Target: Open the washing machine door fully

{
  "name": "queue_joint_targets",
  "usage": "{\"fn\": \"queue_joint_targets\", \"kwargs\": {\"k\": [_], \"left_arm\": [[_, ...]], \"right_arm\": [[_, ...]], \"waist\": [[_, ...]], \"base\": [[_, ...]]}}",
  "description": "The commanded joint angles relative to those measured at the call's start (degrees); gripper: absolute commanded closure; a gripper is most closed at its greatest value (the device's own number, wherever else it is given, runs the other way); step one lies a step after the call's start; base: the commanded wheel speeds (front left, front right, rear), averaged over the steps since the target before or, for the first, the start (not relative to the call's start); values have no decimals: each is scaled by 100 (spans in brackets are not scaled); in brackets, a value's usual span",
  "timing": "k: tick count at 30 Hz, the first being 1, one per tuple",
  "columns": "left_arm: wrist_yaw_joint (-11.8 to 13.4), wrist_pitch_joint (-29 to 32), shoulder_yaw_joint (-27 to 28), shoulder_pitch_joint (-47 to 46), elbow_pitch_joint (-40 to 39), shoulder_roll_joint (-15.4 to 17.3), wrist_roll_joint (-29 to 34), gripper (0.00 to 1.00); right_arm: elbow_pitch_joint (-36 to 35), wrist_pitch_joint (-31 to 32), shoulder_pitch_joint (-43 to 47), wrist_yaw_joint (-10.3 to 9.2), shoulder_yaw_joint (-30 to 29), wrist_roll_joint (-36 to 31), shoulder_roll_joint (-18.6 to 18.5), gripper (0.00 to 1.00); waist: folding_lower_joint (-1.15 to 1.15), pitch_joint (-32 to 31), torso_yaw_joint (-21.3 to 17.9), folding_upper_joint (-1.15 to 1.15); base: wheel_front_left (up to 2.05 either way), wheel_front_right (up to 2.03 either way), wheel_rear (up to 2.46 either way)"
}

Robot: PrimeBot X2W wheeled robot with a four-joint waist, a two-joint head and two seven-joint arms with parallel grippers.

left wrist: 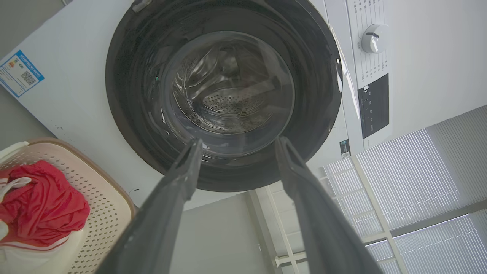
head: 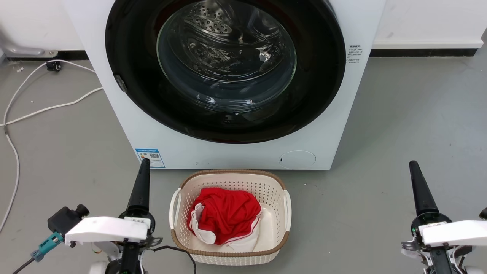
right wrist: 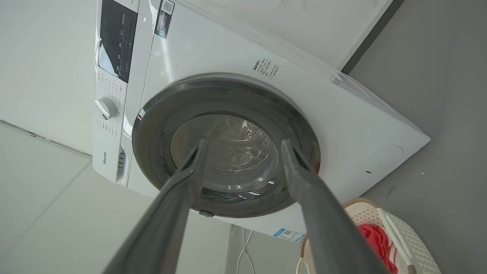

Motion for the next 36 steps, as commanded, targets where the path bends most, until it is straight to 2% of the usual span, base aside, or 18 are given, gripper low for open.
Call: {"fn": "queue_joint_targets", "kwargs": {"k": [1,12,36], "left_arm": [[-12,-56,-37,-157,-129,19,202,0],[1,-279,-151,-153,-151,16,1627,0],[76,-685,-409,-285,93,7,3716,0]], "right_arm": [[-151,-63,-60,0,33,-218,-4,0],[-302,-281,36,0,250,-1724,3,0],[-378,-487,153,0,242,-3993,18,0]], "waist": [[0,0,0,0],[0,0,9,0],[0,-6,43,0]], "base": [[0,0,0],[0,0,0],[0,0,0]]}}
